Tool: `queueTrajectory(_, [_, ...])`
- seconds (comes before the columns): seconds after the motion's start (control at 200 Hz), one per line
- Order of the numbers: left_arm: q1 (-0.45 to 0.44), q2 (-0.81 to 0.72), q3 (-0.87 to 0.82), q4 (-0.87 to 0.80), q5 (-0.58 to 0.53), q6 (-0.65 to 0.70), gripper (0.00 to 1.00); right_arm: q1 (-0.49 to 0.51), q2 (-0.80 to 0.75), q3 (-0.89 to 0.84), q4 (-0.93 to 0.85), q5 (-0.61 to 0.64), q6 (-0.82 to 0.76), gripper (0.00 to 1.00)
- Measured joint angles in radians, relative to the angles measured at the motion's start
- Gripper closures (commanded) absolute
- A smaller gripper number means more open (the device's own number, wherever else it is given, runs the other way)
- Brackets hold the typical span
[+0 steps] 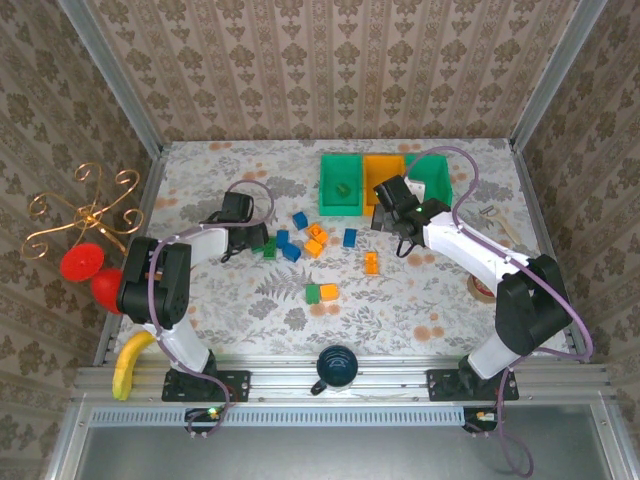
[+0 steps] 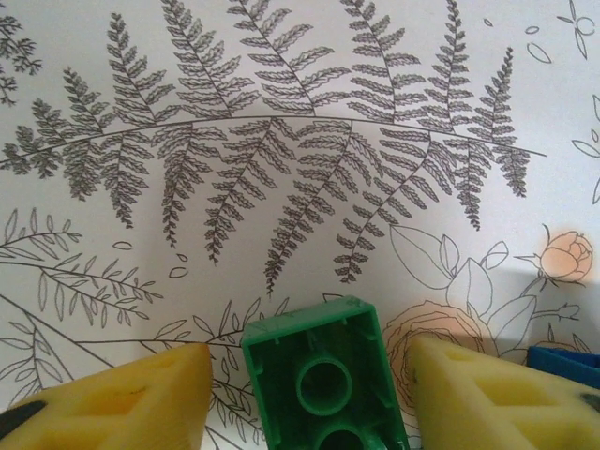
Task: Sort the legos into containers by color
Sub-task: Pick up the lego from the middle-left of the table.
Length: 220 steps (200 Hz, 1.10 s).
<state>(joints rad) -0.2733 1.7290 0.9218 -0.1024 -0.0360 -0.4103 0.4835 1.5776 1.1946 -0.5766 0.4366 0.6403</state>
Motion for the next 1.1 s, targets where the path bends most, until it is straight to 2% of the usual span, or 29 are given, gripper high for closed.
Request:
queueTrajectory(0.125, [0.0,0.0,-0.021,-0.005,-0.001,-0.005,0.58,0.004,0.0,0.0,0.0,-0.002,0.0,0.0])
queueTrajectory(0.3, [0.0,-0.002,-0.026,-0.002,-0.006,-0.005,0.59,0.005,0.0,0.007,-0.001,-0.003,0.0,0.0])
queueTrajectory(0.56, [0.0,-0.01,-0.027,-0.003,-0.005,-0.004,0.75,0.005,0.006,0.034,0.0,-0.011,0.0,0.0])
queueTrajectory(0.81, [-0.007,-0.056,-0.028,-0.023,-0.006,-0.004,0.86,0.005,0.006,0.033,0.001,-0.018,0.004,0.0])
queueTrajectory(1.1, [-0.115,-0.082,0.117,-0.033,-0.013,0.041,0.89,0.006,0.005,0.004,0.01,-0.018,0.019,0.0])
